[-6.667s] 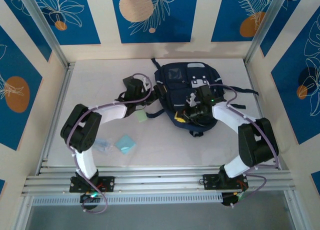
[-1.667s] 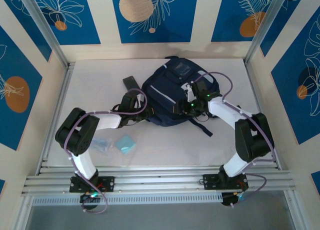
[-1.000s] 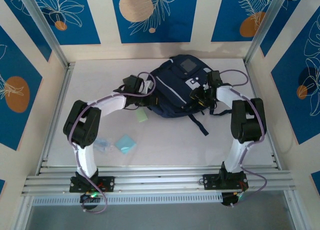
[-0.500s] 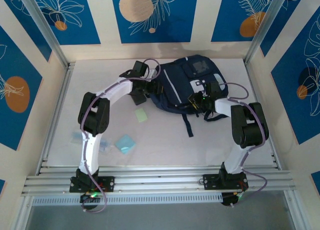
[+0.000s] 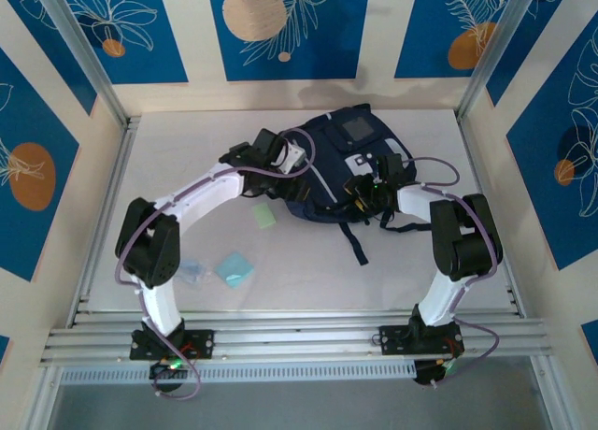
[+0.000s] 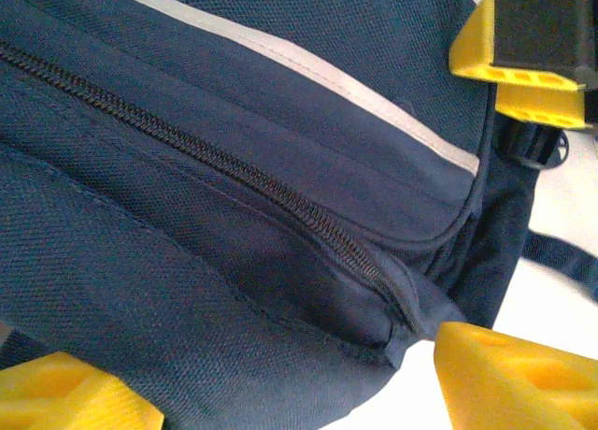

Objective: Pack the student bag

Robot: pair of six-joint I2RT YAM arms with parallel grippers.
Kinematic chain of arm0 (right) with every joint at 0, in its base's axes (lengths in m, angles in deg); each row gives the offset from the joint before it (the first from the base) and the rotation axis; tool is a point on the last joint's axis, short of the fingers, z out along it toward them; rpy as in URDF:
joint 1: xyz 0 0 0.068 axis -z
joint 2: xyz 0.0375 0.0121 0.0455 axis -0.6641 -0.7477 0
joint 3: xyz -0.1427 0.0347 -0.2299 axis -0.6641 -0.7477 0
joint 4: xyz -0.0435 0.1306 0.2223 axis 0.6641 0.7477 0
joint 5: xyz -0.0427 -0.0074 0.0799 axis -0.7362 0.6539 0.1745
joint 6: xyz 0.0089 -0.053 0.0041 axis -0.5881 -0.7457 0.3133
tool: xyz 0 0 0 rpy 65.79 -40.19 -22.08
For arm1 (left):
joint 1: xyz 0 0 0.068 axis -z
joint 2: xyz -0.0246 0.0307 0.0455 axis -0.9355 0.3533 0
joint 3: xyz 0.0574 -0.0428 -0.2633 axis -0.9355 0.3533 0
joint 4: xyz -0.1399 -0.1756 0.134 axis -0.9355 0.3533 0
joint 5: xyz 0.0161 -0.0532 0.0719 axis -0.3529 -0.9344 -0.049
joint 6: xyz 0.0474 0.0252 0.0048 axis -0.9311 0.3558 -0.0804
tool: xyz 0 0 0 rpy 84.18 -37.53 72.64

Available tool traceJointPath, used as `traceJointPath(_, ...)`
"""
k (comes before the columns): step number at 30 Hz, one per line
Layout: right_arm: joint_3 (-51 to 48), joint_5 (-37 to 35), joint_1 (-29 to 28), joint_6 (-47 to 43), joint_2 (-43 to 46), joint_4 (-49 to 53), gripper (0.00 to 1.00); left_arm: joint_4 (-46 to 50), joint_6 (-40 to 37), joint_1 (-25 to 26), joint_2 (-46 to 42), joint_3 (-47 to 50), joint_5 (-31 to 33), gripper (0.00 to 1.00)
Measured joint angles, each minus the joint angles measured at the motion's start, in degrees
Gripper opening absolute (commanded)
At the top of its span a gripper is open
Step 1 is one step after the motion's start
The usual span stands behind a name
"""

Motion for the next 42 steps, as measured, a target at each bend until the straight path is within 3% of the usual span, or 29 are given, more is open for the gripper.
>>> traceJointPath(5, 1.2, 0.4, -0.1, 0.3, 1.0, 1.6, 0.67, 2.7, 1.0, -0.1, -1.2, 0.0, 3.3, 0.82)
traceJointPath(10, 5.0, 0.5, -0.3, 0.5, -1.8, 5.1, 0.61, 4.3, 1.8, -0.3, -2.9, 0.0, 6.8, 0.84)
traceJointPath(16, 8.2, 1.5, -0.7, 1.9, -6.8, 2.4, 0.02, 6.0, 2.2, 0.0, -3.9, 0.0, 4.2, 0.81)
traceJointPath(17, 8.1, 1.7, -0.8, 2.2, -6.8, 1.8, 0.00, 6.0, 2.2, 0.2, -4.0, 0.0, 3.2, 0.80)
traceJointPath(23, 6.6, 2.4, -0.7, 3.5, -4.8, -0.1, 0.00, 4.5, 2.2, 4.0, -3.0, -2.5, -3.1, 0.74)
traceJointPath(29, 6.5, 2.8, -0.6, 3.7, 1.1, 4.3, 0.00, 0.8, 2.6, 6.6, 3.8, -9.9, -7.9, 0.69)
traceJointPath(42, 7.2, 4.7, 0.3, 4.6, 3.2, 7.6, 0.00, -1.2, 9.0, 8.1, 9.4, -11.1, -13.8, 0.57)
